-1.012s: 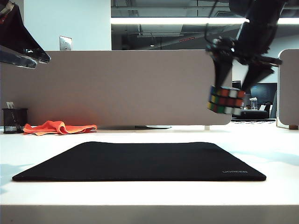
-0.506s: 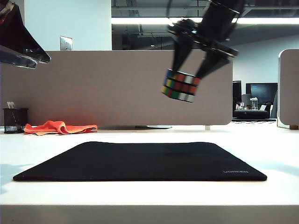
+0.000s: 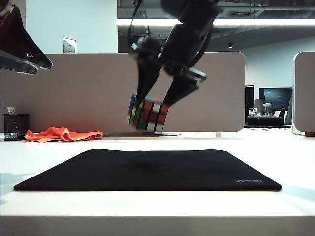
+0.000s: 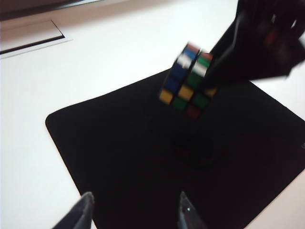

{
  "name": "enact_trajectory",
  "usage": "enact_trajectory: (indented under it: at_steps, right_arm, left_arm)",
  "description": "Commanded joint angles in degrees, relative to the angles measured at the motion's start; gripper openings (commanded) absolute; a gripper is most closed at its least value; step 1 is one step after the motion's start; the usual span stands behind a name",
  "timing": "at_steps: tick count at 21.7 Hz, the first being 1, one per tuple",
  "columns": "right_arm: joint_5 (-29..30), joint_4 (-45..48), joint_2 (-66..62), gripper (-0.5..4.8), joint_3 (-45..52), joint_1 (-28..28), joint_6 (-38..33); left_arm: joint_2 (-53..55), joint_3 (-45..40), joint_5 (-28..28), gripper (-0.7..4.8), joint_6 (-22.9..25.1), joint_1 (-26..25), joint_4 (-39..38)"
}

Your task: Pick up the cube on the right side of the mouse pad, then place it in the center of the mouse pad.

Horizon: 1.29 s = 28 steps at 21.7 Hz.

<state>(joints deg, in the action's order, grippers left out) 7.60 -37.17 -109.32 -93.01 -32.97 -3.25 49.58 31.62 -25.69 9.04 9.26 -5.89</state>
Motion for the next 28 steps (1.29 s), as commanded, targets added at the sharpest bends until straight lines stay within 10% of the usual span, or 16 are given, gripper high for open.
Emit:
enact_trajectory:
  at_steps: [1,16,19,26,28]
  right_arm:
    - [-4.74,-0.77,-2.36,2.52,-0.26,-1.64,2.84]
    - [-7.65,-2.86,-4.39,3.19,-0.22,-1.84,4.61]
    - [-7.65,-2.91,-4.39,4.78,-0.22,-1.84,4.59]
    - [-7.96,-3.61,-0.22,4.67,-0.9,-0.74,4.59]
    - [-9.07,-1.97,3.58,3.91,-0.96,0.37,4.59]
  left_arm:
    - [-0.07,0.44,-0.04,2.25,0.0,0.02,-0.33]
    - [-0.07,0.44,-0.04,2.25,0.0,0.02,-0.5]
    - [-0.07,0.44,-0.04,2.25,0.0,0.02,-0.57]
    - [-0.07,0.42,-0.02,2.25,0.24,0.02,-1.86]
    - [-0.07,0.42,-0.04,2.25,0.2,0.02,-1.84]
